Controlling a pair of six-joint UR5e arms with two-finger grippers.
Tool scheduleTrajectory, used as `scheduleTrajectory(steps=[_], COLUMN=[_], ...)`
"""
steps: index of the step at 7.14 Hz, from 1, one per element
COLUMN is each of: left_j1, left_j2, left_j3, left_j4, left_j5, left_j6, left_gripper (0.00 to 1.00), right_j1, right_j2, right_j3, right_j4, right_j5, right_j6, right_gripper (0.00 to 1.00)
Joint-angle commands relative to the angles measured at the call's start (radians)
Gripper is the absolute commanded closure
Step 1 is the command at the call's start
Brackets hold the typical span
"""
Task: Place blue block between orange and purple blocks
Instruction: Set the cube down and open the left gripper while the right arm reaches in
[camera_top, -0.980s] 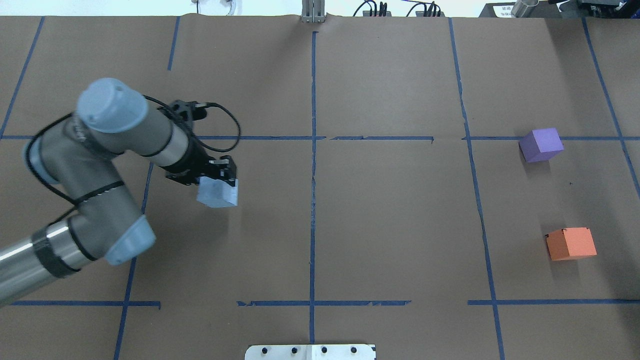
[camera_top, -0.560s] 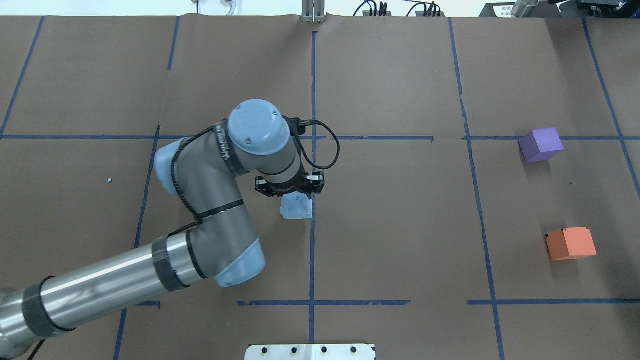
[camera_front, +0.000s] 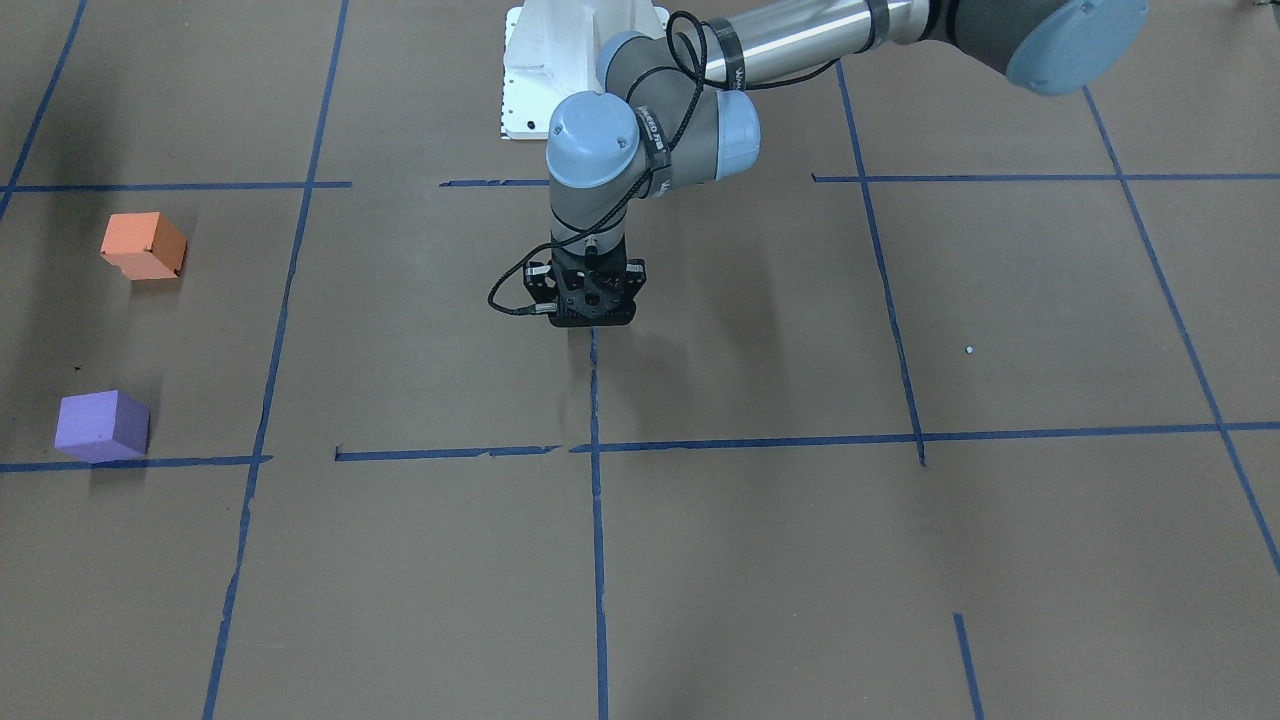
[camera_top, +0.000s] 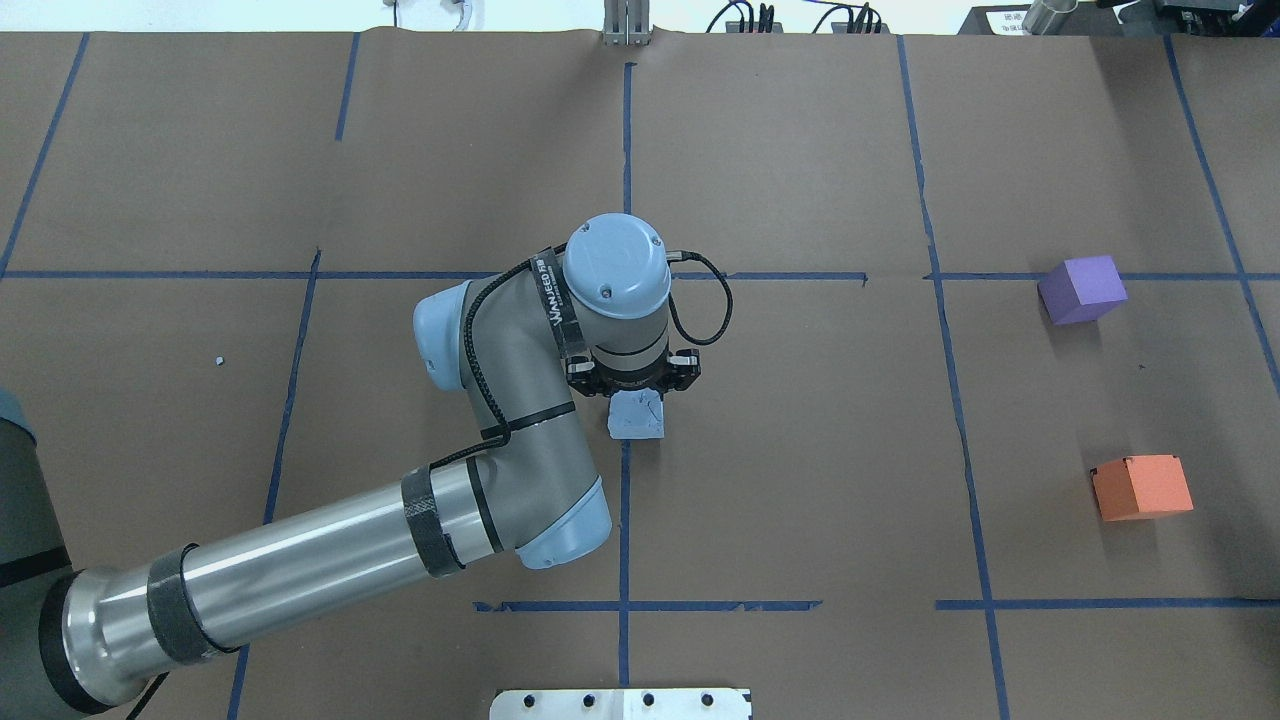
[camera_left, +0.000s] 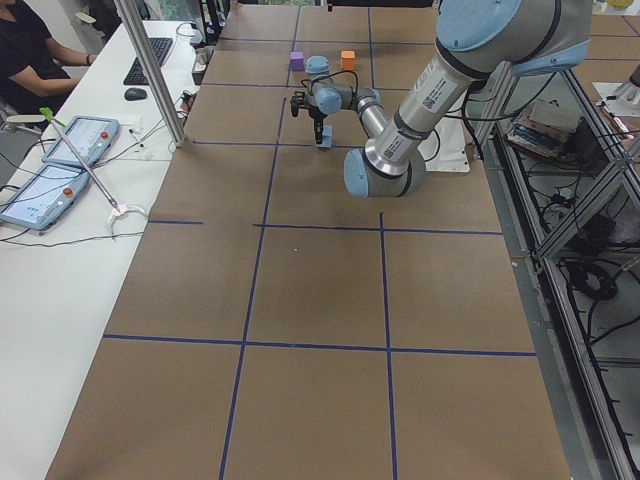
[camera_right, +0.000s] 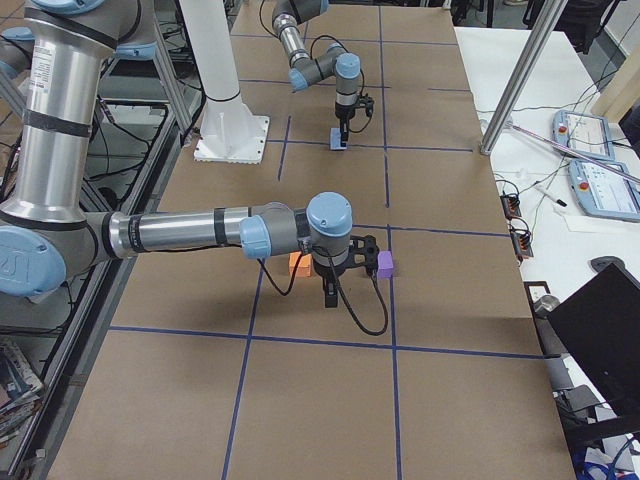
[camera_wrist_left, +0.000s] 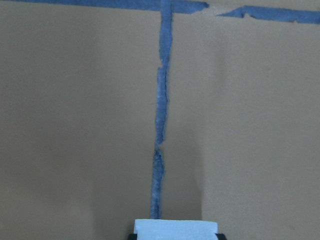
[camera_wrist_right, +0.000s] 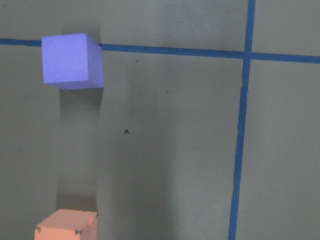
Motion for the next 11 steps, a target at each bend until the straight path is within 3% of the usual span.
scheduleTrajectory(steps=[1, 2, 4, 6, 7, 9, 10, 11], left_j1=[0.001, 0.001, -0.046, -0.103, -0.140, -0.247, -0.333, -0.387], left_j2=[-0.002, 0.000, 0.018, 0.236, 0.336, 0.472, 0.541, 0.579], left_j3=[0.009, 0.006, -0.093, -0.396, -0.518, -0.659, -0.669, -0.671], left_j4=[0.000, 0.002, 0.015, 0.020, 0.028, 0.109, 0.110, 0.109], left_j5=[0.028, 0.040, 0.037, 0.030, 0.028, -0.013, -0.094, -0.130], left_j6=[0.010, 0.012, 0.009, 0.012, 0.063, 0.284, 0.374, 0.460], left_gripper=[0.26, 0.01, 0.00, 0.00, 0.00, 0.00, 0.00, 0.00], right_j1=[-0.057, -0.098, -0.239, -0.400, -0.524, -0.858, -0.928, -0.940], right_j2=[0.070, 0.125, 0.245, 0.427, 0.527, 0.728, 0.874, 0.967], right_j3=[0.005, 0.006, 0.044, 0.094, 0.095, 0.030, -0.107, -0.236], right_j4=[0.004, 0.005, 0.005, 0.004, 0.002, -0.006, -0.009, -0.009], right_j5=[0.000, 0.000, -0.005, -0.052, -0.156, -0.494, -0.588, -0.592], right_j6=[0.118, 0.198, 0.429, 0.815, 0.992, 1.299, 1.384, 1.383], right_gripper=[0.00, 0.00, 0.00, 0.00, 0.00, 0.00, 0.00, 0.00])
